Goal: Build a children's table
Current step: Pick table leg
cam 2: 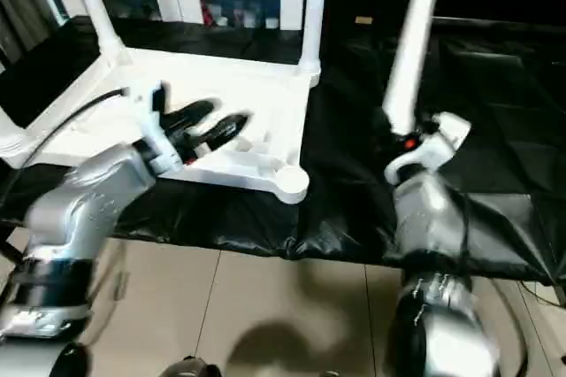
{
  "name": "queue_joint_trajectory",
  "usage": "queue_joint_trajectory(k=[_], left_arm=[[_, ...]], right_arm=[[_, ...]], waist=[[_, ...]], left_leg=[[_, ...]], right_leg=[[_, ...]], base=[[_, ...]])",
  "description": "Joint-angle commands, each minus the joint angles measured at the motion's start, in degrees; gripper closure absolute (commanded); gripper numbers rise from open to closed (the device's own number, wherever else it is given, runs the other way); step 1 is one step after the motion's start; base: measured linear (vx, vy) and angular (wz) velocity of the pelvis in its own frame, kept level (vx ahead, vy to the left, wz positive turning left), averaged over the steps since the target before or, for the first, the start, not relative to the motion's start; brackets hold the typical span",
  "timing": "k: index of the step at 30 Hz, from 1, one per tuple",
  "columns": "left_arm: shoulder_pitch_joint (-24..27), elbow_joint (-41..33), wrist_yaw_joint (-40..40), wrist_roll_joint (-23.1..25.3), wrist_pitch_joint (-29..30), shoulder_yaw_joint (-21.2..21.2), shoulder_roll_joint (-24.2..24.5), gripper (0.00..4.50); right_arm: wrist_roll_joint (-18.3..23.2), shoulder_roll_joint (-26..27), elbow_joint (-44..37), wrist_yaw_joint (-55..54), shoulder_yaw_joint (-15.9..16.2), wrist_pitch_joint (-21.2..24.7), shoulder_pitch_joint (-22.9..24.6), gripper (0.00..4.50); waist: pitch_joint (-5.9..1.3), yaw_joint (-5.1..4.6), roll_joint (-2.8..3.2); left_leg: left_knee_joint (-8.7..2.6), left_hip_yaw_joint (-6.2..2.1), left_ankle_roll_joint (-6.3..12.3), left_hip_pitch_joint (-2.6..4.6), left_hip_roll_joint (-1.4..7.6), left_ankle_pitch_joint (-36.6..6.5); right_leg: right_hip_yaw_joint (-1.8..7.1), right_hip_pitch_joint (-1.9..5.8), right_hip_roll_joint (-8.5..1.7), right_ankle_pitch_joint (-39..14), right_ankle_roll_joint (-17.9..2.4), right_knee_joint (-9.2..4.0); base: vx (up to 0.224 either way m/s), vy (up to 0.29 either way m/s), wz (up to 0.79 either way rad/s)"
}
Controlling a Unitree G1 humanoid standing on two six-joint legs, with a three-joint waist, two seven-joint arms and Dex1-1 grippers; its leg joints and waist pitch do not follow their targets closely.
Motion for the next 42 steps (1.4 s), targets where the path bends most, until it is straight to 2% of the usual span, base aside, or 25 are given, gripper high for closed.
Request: queue_joint_trajectory(k=[1, 2, 3, 5, 6, 7, 8, 9, 10, 11, 12, 13, 14, 16, 17, 21, 23, 24, 25, 26, 28, 35, 39, 42], left_arm=[[-1.9, 0.8, -1.2, -2.0, 1.1, 0.3, -0.7, 0.0], [-2.9, 1.7, -1.6, -3.0, 1.7, 0.9, -1.3, 0.0], [-3.5, 2.1, -1.8, -3.6, 2.2, 1.3, -1.6, 0.0], [-6.8, 5.1, -3.2, -7.6, 5.7, 3.0, -3.1, 0.0], [-6.8, 5.1, -3.2, -7.6, 5.7, 3.0, -3.1, 0.0], [-8.0, 6.5, -3.6, -8.6, 6.6, 3.3, -3.4, 0.0], [-9.2, 8.0, -3.6, -9.3, 7.6, 3.6, -3.9, 0.0], [-10.1, 9.1, -3.4, -9.7, 8.3, 3.9, -4.2, 0.0], [-11.2, 10.7, -3.7, -10.3, 8.6, 4.2, -4.8, 0.0], [-11.8, 11.7, -3.9, -10.6, 8.7, 4.4, -5.1, 0.0], [-12.1, 12.2, -3.8, -10.9, 8.8, 4.6, -5.4, 0.0], [-12.5, 12.8, -3.7, -11.3, 9.0, 5.0, -5.7, 0.0], [-13.8, 14.8, -3.4, -13.2, 10.1, 6.3, -6.8, 0.0], [-14.3, 15.7, -3.3, -13.9, 10.8, 6.8, -7.3, 0.0], [-14.5, 16.5, -3.4, -13.2, 10.8, 6.2, -7.5, 0.0], [-14.9, 17.8, -3.4, -12.8, 10.0, 6.2, -8.1, 0.0], [-15.5, 17.9, -3.0, -16.1, 11.3, 8.8, -8.9, 0.0], [-15.7, 17.8, -3.3, -16.4, 11.5, 8.9, -8.8, 0.29], [-15.8, 17.9, -3.6, -16.5, 11.8, 8.9, -8.6, 0.29], [-15.9, 18.1, -3.8, -16.2, 11.8, 8.7, -8.4, 0.37], [-16.0, 18.2, -4.9, -16.6, 11.9, 8.8, -8.3, 0.4], [-16.1, 17.7, -5.7, -17.4, 11.8, 9.2, -8.5, 1.07], [-16.2, 17.5, -6.0, -17.3, 12.2, 9.2, -8.6, 1.27], [-16.7, 18.5, -5.5, -17.2, 11.5, 9.9, -8.7, 1.6]], right_arm=[[4.3, 0.2, -6.2, 2.9, 2.6, 3.9, 1.1, 1.76], [6.1, 0.3, -9.1, 4.1, 3.6, 6.0, 2.9, 1.76], [6.9, 0.4, -10.7, 4.8, 4.2, 7.3, 3.8, 1.76], [11.2, -0.4, -19.7, 8.6, 7.6, 14.8, 9.1, 1.76], [11.2, -0.4, -19.7, 8.6, 7.6, 14.8, 9.1, 1.76], [12.5, -0.9, -22.4, 9.3, 8.6, 17.1, 10.7, 1.76], [13.6, -1.5, -23.8, 10.0, 9.5, 19.1, 11.7, 1.76], [14.2, -1.9, -24.7, 10.5, 10.0, 20.2, 12.2, 1.76], [14.7, -2.5, -25.5, 11.1, 10.8, 21.5, 12.6, 1.76], [15.0, -2.8, -25.8, 11.5, 11.2, 22.2, 12.8, 1.76], [15.0, -2.9, -25.9, 11.6, 11.4, 22.3, 12.9, 1.76], [14.9, -3.0, -25.9, 11.7, 11.6, 22.5, 12.9, 1.76], [15.0, -3.2, -26.5, 11.7, 12.3, 23.5, 13.3, 1.76], [15.0, -3.3, -26.9, 11.6, 12.6, 24.0, 13.6, 1.76], [15.3, -3.3, -27.4, 11.7, 13.0, 24.7, 13.9, 1.76], [15.3, -3.8, -28.5, 11.7, 14.0, 26.3, 14.4, 1.76], [14.0, -4.2, -28.5, 11.6, 14.8, 26.3, 14.7, 1.76], [13.9, -4.3, -28.5, 11.6, 15.0, 26.6, 14.7, 1.76], [13.9, -4.4, -28.5, 11.7, 15.1, 26.8, 14.8, 1.76], [14.2, -4.4, -28.7, 11.6, 15.1, 27.2, 14.8, 1.76], [13.9, -4.5, -28.5, 11.5, 15.3, 27.4, 14.7, 1.76], [13.1, -4.9, -27.5, 11.3, 15.9, 27.4, 14.1, 1.76], [12.7, -4.9, -27.2, 11.3, 16.0, 27.3, 14.0, 1.76], [12.4, -4.9, -26.8, 11.3, 16.0, 27.2, 13.7, 1.76]], waist=[[-4.78, -0.1, 0.09], [-4.51, -0.22, 0.13], [-4.32, -0.39, -0.09], [-4.24, -0.17, -0.35], [-4.39, 0.04, -0.26], [-4.31, -0.12, -0.36], [-4.31, 0.07, -0.63], [-4.32, 0.16, -0.52], [-4.27, 0.08, -0.89], [-4.25, 0.15, -0.75], [-4.3, 0.07, -1.09], [-4.32, 0.22, -0.91], [-4.4, 0.23, -0.95], [-4.55, 0.35, -0.9], [-4.49, 0.39, -1.27], [-4.75, 0.44, -1.12], [-4.85, 0.49, -1.19], [-4.84, 0.47, -1.16], [-4.82, 0.47, -1.4], [-4.76, 0.52, -1.2], [-4.69, 0.52, -1.2], [-4.62, 0.54, -1.32], [-4.68, 0.54, -1.31], [-4.68, 0.56, -1.38]], left_leg=[[-3.85, -1.25, 4.09, 1.22, 1.86, -8.2], [-4.06, -1.18, 3.08, 1.29, 1.84, -9.6], [-4.15, -1.07, 2.61, 1.37, 1.72, -10.4], [-4.18, -1.1, 2.0, 1.19, 1.54, -10.1], [-4.18, -1.29, 1.92, 1.22, 1.77, -10.0], [-4.32, -1.35, 1.76, 0.9, 1.67, -9.9], [-4.21, -1.16, 1.54, 1.18, 1.54, -9.8], [-4.15, -1.16, 1.45, 1.34, 1.66, -9.8], [-4.23, -1.24, 1.41, 0.99, 1.58, -9.1], [-4.27, -1.27, 1.3, 0.9, 1.6, -8.9], [-4.23, -1.23, 1.34, 0.79, 1.57, -8.5], [-4.12, -1.21, 1.36, 0.85, 1.53, -8.0], [-4.0, -1.17, 1.48, 0.72, 1.49, -7.2], [-3.9, -1.18, 1.86, 0.76, 1.48, -5.9], [-3.91, -1.16, 2.45, 0.67, 1.49, -5.3], [-3.75, -1.2, 3.79, 0.67, 1.61, -2.9], [-3.61, -1.17, 4.28, 0.66, 1.64, -2.0], [-3.55, -1.14, 4.55, 0.59, 1.59, -1.9], [-3.55, -1.11, 4.7, 0.57, 1.58, -2.0], [-3.56, -1.11, 4.92, 0.6, 1.6, -2.3], [-3.6, -1.11, 4.79, 0.63, 1.65, -2.7], [-3.71, -1.12, 3.95, 0.66, 1.7, -3.4], [-3.65, -1.15, 4.17, 0.64, 1.7, -2.9], [-3.63, -1.13, 4.33, 0.61, 1.65, -2.6]], right_leg=[[2.04, 3.1, -2.67, -2.8, -13.8, -4.45], [2.1, 3.04, -2.69, -5.6, -13.5, -4.84], [2.16, 2.99, -2.55, -7.0, -13.2, -5.12], [2.32, 3.22, -2.61, -8.1, -12.0, -5.19], [2.34, 3.12, -2.84, -8.1, -11.8, -5.18], [2.24, 3.28, -2.91, -8.4, -11.7, -5.2], [2.29, 3.11, -2.88, -9.8, -11.1, -5.44], [2.37, 2.97, -2.95, -10.1, -11.1, -5.52], [2.33, 3.22, -2.92, -10.1, -10.8, -5.49], [2.33, 3.14, -3.07, -10.5, -10.4, -5.55], [2.33, 3.22, -3.1, -10.3, -10.3, -5.59], [2.33, 3.15, -3.14, -10.0, -10.4, -5.56], [2.33, 3.24, -3.16, -8.7, -10.6, -5.44], [2.28, 3.26, -3.15, -6.5, -11.3, -5.17], [2.27, 3.32, -3.12, -5.4, -11.4, -5.16], [2.17, 3.44, -3.16, -1.5, -12.2, -4.77], [2.1, 3.51, -3.21, 0.8, -13.4, -4.45], [2.1, 3.5, -3.22, 1.4, -13.8, -4.42], [2.1, 3.53, -3.24, 1.4, -13.8, -4.44], [2.11, 3.47, -3.27, 1.0, -13.8, -4.49], [2.11, 3.49, -3.32, -0.3, -13.5, -4.64], [2.14, 3.53, -3.37, -1.4, -13.1, -4.7], [2.12, 3.54, -3.34, -0.6, -13.2, -4.58], [2.11, 3.56, -3.35, -0.4, -13.2, -4.55]], base=[[0.0, 0.0, 0.0], [0.0, 0.0, 0.0], [0.0, 0.0, 0.0], [0.0, 0.0, 0.0], [0.0, 0.0, 0.0], [0.0, 0.0, 0.0], [0.0, 0.0, 0.0], [0.0, 0.0, 0.0], [0.0, 0.0, 0.0], [0.0, 0.0, 0.0], [0.0, 0.0, 0.0], [0.0, 0.0, 0.0], [0.0, 0.0, 0.0], [0.0, 0.0, 0.0], [0.0, 0.0, 0.0], [0.0, 0.0, 0.0], [0.0, 0.0, 0.0], [0.0, 0.0, 0.0], [0.0, 0.0, 0.0], [0.0, 0.0, 0.0], [0.0, 0.0, 0.0], [0.0, 0.0, 0.0], [0.0, 0.0, 0.0], [0.0, 0.0, 0.0]])
